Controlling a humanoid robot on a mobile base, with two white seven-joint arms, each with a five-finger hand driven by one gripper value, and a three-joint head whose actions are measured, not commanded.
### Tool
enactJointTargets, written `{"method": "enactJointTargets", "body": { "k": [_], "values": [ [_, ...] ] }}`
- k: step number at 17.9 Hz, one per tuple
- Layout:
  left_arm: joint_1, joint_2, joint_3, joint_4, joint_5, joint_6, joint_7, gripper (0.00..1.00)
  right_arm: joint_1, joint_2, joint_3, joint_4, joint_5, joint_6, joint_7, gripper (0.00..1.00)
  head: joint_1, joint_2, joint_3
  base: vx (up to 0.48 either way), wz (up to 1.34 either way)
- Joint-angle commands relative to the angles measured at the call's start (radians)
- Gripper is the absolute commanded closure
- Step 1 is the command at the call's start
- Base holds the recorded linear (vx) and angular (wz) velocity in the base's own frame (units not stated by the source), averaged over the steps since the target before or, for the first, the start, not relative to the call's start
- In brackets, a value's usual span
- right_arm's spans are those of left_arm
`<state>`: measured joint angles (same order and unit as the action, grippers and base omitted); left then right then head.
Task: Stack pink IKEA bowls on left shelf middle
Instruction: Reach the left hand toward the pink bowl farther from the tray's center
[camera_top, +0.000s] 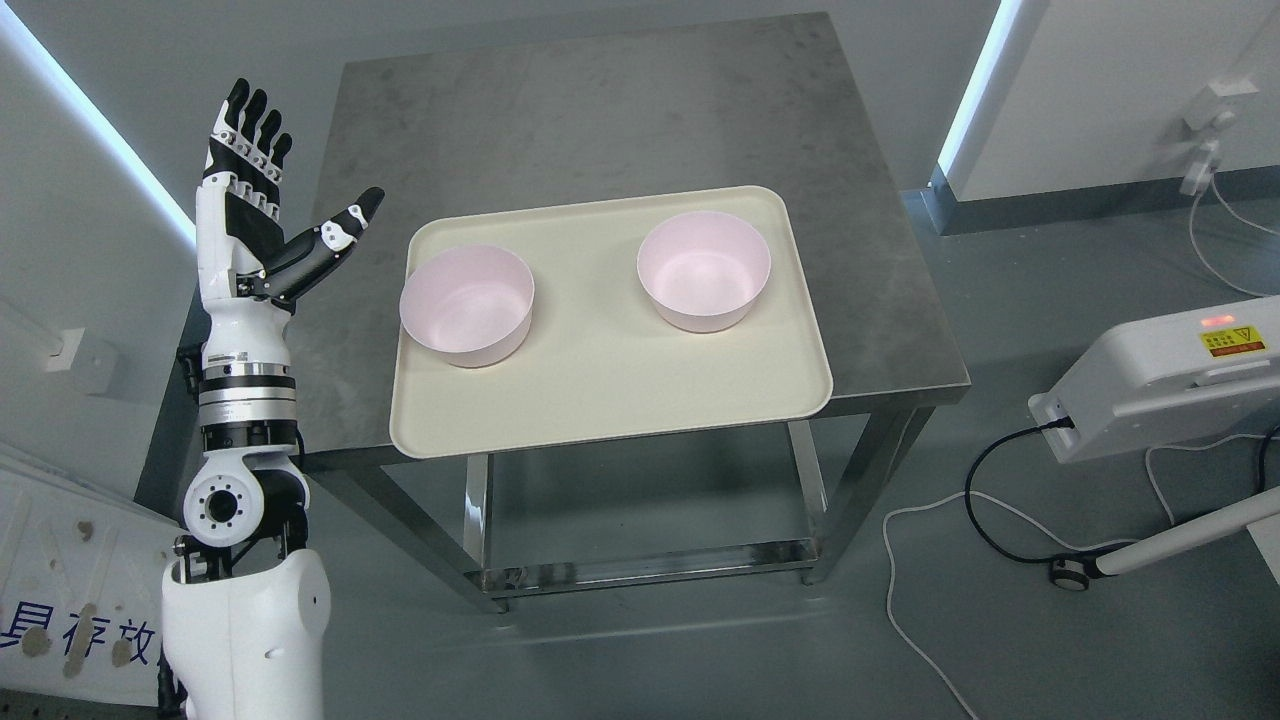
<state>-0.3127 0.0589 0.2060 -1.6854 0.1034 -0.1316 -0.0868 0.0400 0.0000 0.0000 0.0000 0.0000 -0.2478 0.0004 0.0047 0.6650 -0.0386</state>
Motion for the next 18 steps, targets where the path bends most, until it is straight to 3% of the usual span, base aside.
{"method": "enactJointTargets", "body": {
  "k": [1, 4, 7, 11, 14, 16, 18],
  "values": [
    [0.006, 0.05, -0.003, 0.007, 0.006, -0.011, -0.081, 0.0, 0.0, -0.017, -0.005, -0.017, -0.002, 0.001, 0.0, 0.0, 0.0, 0.0, 0.0, 0.0, 0.0],
    [-0.019, 0.056, -0.008, 0.026, 0.002, -0.011, -0.304, 0.0, 0.0, -0.017, -0.005, -0.017, -0.002, 0.001, 0.0, 0.0, 0.0, 0.0, 0.0, 0.0, 0.0],
    [-0.078, 0.123, -0.014, 0.123, -0.025, -0.008, -0.494, 0.0, 0.0, -0.017, -0.005, -0.017, -0.002, 0.001, 0.0, 0.0, 0.0, 0.0, 0.0, 0.0, 0.0],
    [-0.206, 0.183, -0.075, 0.234, -0.077, -0.002, -0.528, 0.0, 0.001, -0.017, -0.005, -0.017, -0.002, 0.001, 0.0, 0.0, 0.0, 0.0, 0.0, 0.0, 0.0],
    [-0.244, 0.232, -0.16, 0.331, -0.089, 0.0, -0.544, 0.11, 0.0, -0.017, -0.005, -0.017, -0.002, 0.001, 0.0, 0.0, 0.0, 0.0, 0.0, 0.0, 0.0],
    [-0.282, 0.28, -0.184, 0.427, -0.135, 0.029, -0.56, 0.11, 0.0, -0.017, -0.005, -0.017, -0.002, 0.001, 0.0, 0.0, 0.0, 0.0, 0.0, 0.0, 0.0],
    [-0.28, 0.311, -0.188, 0.443, -0.146, 0.061, -0.658, 0.14, 0.0, -0.017, -0.005, -0.017, -0.002, 0.001, 0.0, 0.0, 0.0, 0.0, 0.0, 0.0, 0.0]
  ]
}}
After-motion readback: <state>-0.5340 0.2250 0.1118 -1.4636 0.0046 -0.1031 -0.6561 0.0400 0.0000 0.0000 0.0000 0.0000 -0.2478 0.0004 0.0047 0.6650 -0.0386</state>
